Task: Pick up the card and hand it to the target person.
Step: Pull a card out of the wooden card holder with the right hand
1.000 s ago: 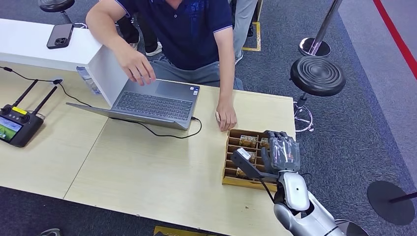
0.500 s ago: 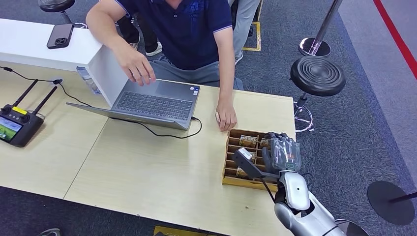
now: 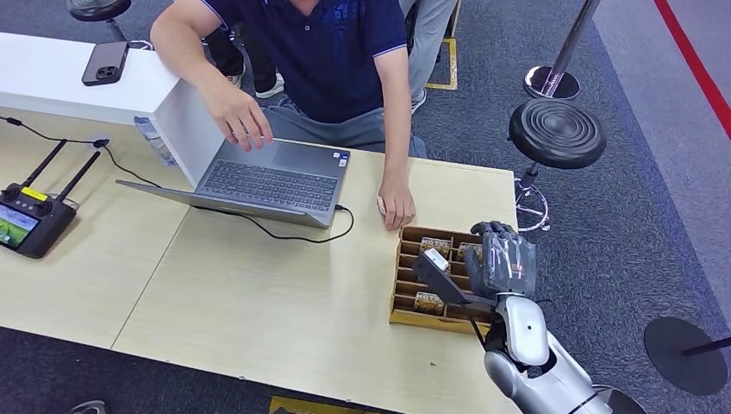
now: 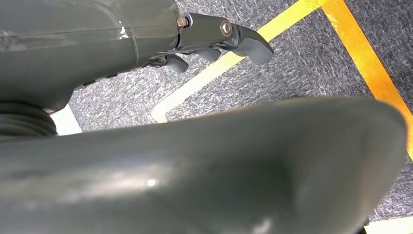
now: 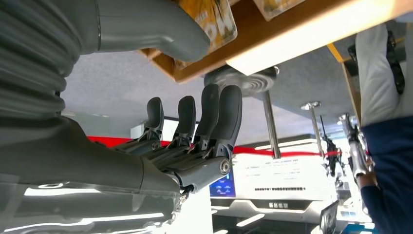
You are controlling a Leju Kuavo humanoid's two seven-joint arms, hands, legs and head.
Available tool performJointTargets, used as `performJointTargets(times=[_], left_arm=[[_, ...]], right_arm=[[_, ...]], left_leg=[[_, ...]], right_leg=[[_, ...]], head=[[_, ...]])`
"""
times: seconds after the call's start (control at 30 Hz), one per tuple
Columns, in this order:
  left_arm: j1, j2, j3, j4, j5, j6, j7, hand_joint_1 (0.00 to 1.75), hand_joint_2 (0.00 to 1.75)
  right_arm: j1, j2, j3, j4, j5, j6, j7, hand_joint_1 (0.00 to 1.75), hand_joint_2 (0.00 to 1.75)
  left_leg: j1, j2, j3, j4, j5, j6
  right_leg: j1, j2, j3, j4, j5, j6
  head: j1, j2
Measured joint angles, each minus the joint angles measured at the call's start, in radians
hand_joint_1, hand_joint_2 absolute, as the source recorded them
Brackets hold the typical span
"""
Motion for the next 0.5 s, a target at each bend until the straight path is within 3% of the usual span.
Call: performJointTargets(times=[0.5], left_arm=[[0.000, 0.000, 0.000, 0.000, 0.000, 0.000, 0.000, 0.00, 0.00]], right_arm=[[0.000, -0.014, -0.008, -0.059, 0.004, -0.003, 0.001, 0.93, 1.75]], left_leg=[[0.000, 0.000, 0.000, 0.000, 0.000, 0.000]], right_leg=[[0.000, 0.000, 0.000, 0.000, 0.000, 0.000]], head=[[0.000, 0.000]])
